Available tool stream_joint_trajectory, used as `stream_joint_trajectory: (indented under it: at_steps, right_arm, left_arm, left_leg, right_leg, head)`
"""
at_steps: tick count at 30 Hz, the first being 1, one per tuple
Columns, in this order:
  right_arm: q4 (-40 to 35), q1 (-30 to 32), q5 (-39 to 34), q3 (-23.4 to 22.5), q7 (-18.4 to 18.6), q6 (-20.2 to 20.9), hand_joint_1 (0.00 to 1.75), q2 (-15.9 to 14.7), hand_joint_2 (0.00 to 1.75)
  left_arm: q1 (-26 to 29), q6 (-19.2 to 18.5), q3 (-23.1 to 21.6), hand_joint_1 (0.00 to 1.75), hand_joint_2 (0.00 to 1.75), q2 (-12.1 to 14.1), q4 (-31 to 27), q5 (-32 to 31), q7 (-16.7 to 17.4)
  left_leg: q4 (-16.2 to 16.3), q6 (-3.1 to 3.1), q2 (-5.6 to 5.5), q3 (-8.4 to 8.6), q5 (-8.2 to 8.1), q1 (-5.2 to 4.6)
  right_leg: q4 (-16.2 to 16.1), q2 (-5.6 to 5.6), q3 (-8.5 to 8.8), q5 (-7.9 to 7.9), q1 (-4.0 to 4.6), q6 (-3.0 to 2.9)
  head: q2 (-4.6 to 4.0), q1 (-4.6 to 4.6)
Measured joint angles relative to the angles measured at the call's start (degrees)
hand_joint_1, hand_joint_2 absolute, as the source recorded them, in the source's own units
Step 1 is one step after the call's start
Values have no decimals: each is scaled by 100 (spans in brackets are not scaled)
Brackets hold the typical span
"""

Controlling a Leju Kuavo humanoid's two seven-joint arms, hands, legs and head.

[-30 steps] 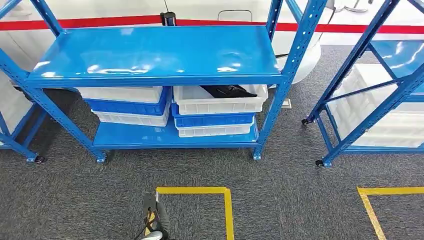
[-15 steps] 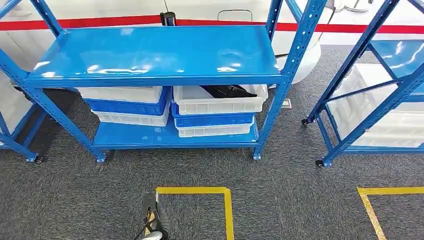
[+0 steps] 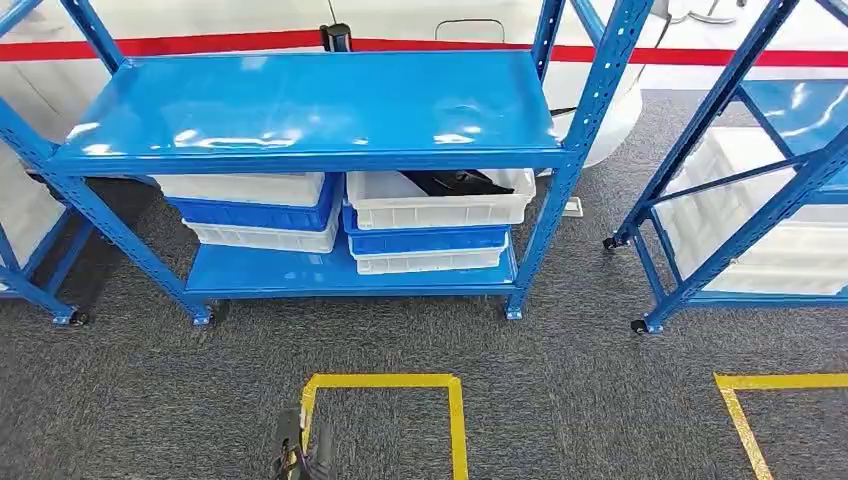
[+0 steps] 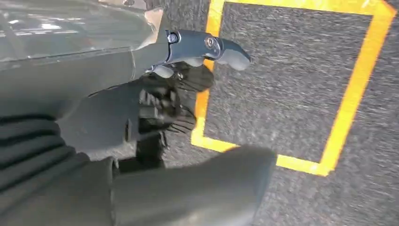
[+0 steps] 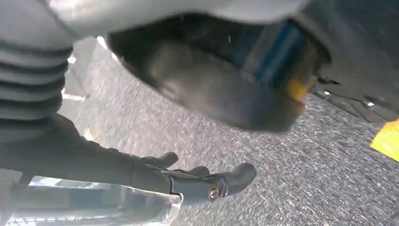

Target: Take the parts from the cabinet and place them on the table.

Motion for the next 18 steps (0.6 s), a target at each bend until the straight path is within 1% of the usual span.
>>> stream_joint_trajectory:
  at_steps: [9,11,12,16,17,18]
  right_arm:
    - [-219,306,-1462,352,-275,66,0,-251,0]
    - [-278,373,-1775,435,-337,85,0,-317,0]
    - [-306,398,-1937,472,-367,92,0,-361,0]
    - [-422,505,-2597,634,-511,105,0,-494,0]
    - [-455,534,-2776,682,-540,105,0,-520,175]
    - [-479,558,-2907,719,-566,107,0,-546,175]
  left_arm:
    - [586,-682,402,0,175,448,-26,-684,94]
    - [710,-831,498,0,175,539,-28,-839,131]
    - [772,-903,540,0,0,587,-30,-908,144]
    - [1028,-1207,713,0,0,791,-35,-1209,181]
    - [1094,-1294,763,0,0,847,-37,-1298,201]
    - [1156,-1362,807,0,0,885,-37,-1366,205]
  left_leg:
    - [-2,2,-2,-1,-3,0]
    - [-2,1,-1,1,-5,0]
    - [-2,1,-1,3,-10,0]
    - [-2,5,-2,4,-14,-1]
    - [-2,9,-2,6,-16,-1]
    - [-2,9,-2,7,-16,-1]
  right_leg:
    - [0,-2,-1,-2,3,1]
    - [0,-2,-5,-11,3,11]
    - [0,-2,-8,-11,3,11]
    - [-2,-2,-16,-12,0,12]
    - [-2,-2,-18,-13,-1,13]
    - [-2,-2,-19,-14,0,13]
  head:
    - [0,0]
    - [0,0]
    - [0,2]
    - [0,0]
    - [0,0]
    - [0,0]
